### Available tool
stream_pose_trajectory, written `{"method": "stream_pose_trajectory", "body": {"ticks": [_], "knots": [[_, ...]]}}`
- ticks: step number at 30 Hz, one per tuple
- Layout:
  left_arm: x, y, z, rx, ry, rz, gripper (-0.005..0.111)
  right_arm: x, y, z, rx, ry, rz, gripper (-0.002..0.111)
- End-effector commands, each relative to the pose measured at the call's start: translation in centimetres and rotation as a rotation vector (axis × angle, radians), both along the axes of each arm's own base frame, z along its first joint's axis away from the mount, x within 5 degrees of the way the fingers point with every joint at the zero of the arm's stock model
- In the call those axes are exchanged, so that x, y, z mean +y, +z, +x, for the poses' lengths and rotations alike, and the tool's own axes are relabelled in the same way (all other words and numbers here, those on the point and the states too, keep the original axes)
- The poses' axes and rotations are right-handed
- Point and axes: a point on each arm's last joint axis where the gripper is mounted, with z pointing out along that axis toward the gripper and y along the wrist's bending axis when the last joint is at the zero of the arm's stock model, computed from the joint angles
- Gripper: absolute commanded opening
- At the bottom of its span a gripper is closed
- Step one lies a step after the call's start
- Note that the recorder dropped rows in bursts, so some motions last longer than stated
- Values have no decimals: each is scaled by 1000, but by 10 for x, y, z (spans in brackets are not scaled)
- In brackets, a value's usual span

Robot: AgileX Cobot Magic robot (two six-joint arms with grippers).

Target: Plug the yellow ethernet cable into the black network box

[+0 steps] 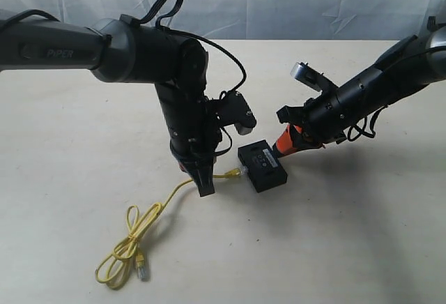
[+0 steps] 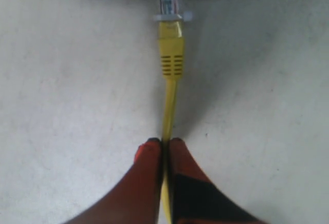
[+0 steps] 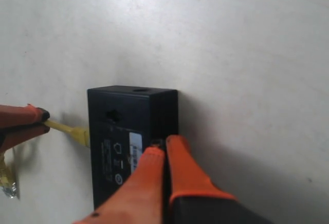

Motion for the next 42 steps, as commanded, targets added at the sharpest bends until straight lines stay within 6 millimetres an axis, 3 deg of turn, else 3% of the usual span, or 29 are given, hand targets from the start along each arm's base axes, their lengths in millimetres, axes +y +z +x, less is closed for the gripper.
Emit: {"method": "stream_pose_trajectory", "body": {"ticks": [1, 29, 42], "knots": [[-2, 5, -1, -4, 0, -16, 0, 1, 0, -1, 5, 1, 11, -1], [-6, 15, 2, -53, 0, -81, 0, 1, 0, -2, 11, 7, 17, -1], [-12, 5, 2, -29, -8, -117, 0, 2, 1, -3, 22, 9, 25, -1]]}}
